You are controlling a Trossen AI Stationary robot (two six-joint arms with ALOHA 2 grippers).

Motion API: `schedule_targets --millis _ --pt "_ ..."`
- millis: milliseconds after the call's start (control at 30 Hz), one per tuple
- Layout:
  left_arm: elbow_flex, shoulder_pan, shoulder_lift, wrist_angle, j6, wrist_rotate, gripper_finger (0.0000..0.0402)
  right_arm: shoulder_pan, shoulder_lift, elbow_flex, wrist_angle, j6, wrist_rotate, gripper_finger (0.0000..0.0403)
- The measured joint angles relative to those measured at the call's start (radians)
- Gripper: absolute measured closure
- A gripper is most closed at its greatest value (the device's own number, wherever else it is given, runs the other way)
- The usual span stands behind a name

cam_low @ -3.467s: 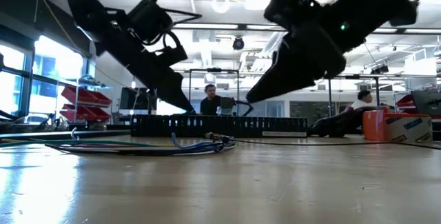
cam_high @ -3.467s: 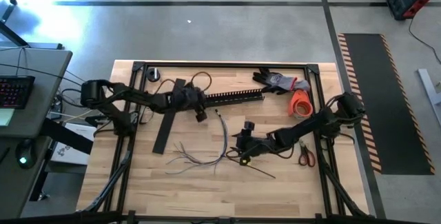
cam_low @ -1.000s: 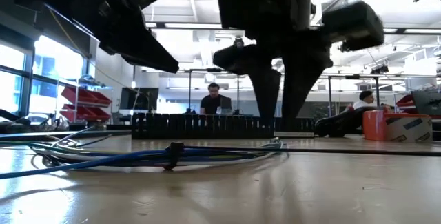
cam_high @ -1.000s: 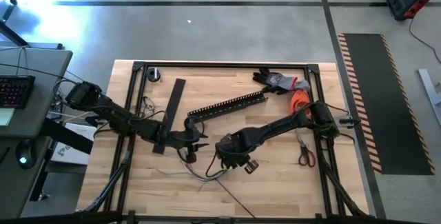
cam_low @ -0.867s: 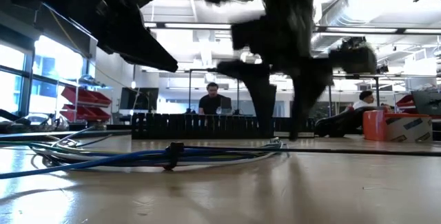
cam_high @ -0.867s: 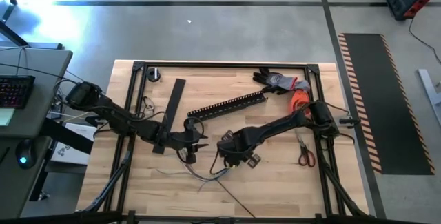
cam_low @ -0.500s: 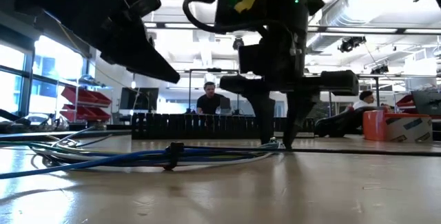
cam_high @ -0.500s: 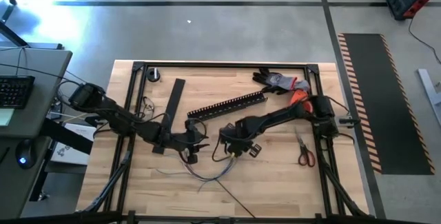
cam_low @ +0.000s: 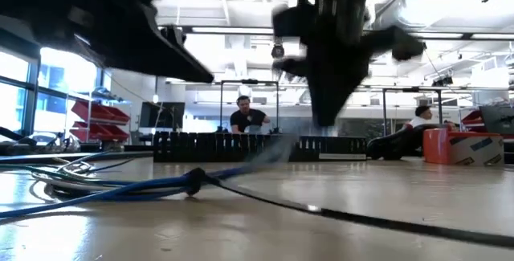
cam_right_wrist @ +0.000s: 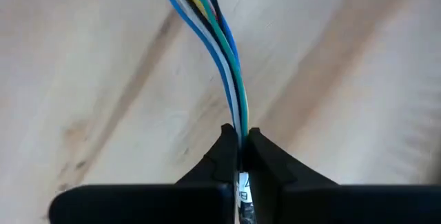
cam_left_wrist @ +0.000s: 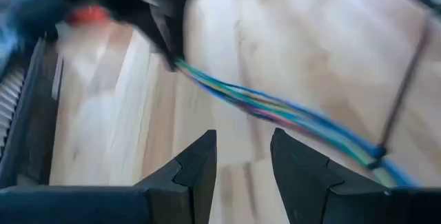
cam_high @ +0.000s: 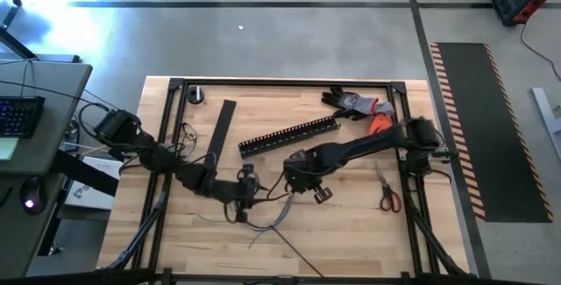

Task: Ziptie cables
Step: Put the zip-tied cables into the black cable duct

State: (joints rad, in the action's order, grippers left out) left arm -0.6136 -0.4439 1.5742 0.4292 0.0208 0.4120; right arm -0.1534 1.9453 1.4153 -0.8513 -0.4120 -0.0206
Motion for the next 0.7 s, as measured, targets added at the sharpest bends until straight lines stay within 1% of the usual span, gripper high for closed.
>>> schedule_targets --millis 67,133,200,267,400,533,600,700 --pt "0.000 -0.020 0.000 0.012 -0.022 0.052 0.0281 -0.015 -0.057 0.002 -0.026 0.045 0.058 0.0401" --pt "0.000 -0.031 0.000 0.013 -0.004 0.097 0.0276 -0.030 -0.100 0.001 -0.034 0.095 0.111 0.0401" --pt "0.000 -0.026 0.000 0.031 0.035 0.102 0.0265 -0.040 -0.146 0.001 -0.033 0.134 0.162 0.0402" --pt "0.000 -0.022 0.000 0.052 0.045 0.084 0.0250 -0.049 -0.190 0.002 -0.035 0.151 0.204 0.0402" --pt "0.001 -0.021 0.033 0.077 0.055 0.022 0.0216 -0.069 -0.225 0.001 -0.068 0.153 0.266 0.0402" --pt "0.000 -0.024 0.076 0.132 0.139 -0.054 0.0187 -0.076 -0.265 0.003 -0.093 0.177 0.333 0.0402" --pt "0.000 -0.029 0.112 0.156 0.187 -0.070 0.0178 -0.078 -0.268 0.003 -0.101 0.189 0.342 0.0403" --pt "0.000 -0.035 0.178 0.229 0.238 -0.062 0.0174 -0.081 -0.276 0.003 -0.105 0.191 0.359 0.0403"
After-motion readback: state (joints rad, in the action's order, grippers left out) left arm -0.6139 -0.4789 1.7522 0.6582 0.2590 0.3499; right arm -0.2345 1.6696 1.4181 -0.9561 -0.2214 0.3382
